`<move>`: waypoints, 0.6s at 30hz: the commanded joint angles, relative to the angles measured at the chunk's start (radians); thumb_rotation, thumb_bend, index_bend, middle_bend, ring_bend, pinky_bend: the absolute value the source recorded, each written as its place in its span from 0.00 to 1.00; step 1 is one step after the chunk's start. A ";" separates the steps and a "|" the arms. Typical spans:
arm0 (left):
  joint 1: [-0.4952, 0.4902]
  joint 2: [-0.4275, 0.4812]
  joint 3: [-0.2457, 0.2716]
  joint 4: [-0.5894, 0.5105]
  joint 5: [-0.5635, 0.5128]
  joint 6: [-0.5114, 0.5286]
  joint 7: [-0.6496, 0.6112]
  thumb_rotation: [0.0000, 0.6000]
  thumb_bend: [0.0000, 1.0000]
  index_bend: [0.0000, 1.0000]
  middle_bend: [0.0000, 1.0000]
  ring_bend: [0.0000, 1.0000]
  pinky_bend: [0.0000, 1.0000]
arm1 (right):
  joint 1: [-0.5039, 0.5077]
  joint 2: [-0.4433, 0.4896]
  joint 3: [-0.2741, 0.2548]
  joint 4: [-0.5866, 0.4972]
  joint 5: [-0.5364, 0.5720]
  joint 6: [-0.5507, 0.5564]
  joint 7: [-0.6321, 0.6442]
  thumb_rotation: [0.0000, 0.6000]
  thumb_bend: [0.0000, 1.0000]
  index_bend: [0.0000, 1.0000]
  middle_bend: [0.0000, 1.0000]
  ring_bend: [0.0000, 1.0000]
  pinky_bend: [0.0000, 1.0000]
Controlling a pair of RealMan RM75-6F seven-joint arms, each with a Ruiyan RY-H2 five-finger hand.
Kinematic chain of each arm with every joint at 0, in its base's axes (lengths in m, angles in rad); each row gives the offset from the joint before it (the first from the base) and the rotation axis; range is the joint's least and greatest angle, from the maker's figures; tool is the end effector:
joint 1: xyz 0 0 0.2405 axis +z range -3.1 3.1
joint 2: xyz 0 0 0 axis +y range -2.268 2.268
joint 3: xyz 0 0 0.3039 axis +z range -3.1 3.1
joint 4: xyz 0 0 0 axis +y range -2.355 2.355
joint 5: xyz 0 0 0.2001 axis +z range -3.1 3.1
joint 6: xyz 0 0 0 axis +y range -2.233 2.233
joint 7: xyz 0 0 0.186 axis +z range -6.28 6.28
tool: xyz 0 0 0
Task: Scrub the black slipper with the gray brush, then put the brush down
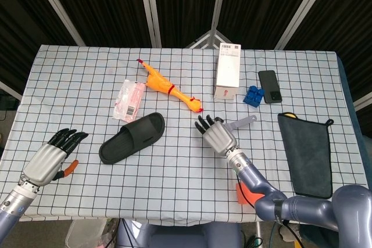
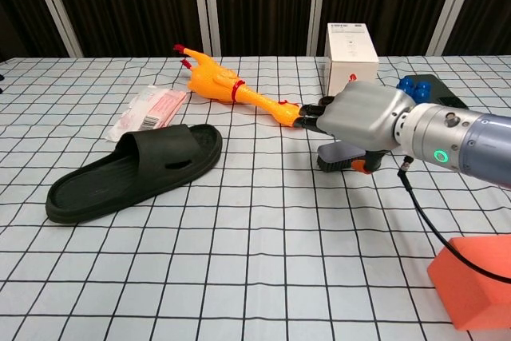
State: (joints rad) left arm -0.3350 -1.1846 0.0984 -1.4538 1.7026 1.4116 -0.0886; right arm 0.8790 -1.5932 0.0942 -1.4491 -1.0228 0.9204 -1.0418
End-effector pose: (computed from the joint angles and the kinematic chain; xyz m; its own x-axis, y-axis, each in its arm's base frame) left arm -0.3043 0.2738 0.1267 0.4717 0.1154 0.8742 0.8232 -0.4128 -0.3897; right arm -0.1441 -0.4155 -0.0566 0.9122 0.0406 0.4078 -0.3181 -0.5569 0.7672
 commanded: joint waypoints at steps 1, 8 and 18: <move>0.012 0.002 -0.007 -0.010 0.000 0.025 -0.006 1.00 0.46 0.07 0.12 0.10 0.10 | 0.002 0.038 0.016 -0.078 0.054 0.035 -0.045 1.00 0.36 0.00 0.03 0.07 0.27; 0.094 0.043 -0.027 -0.118 -0.067 0.119 0.059 1.00 0.14 0.00 0.01 0.01 0.08 | -0.116 0.213 0.040 -0.382 0.041 0.244 0.046 1.00 0.35 0.00 0.00 0.00 0.11; 0.246 0.065 -0.058 -0.284 -0.211 0.282 0.271 1.00 0.04 0.00 0.00 0.00 0.00 | -0.487 0.490 -0.196 -0.610 -0.261 0.612 0.358 1.00 0.35 0.00 0.00 0.00 0.00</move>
State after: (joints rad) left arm -0.1245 -1.1178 0.0509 -1.7131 1.5250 1.6594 0.1363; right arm 0.5057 -1.1949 -0.0090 -2.0087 -1.1865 1.4377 -0.7982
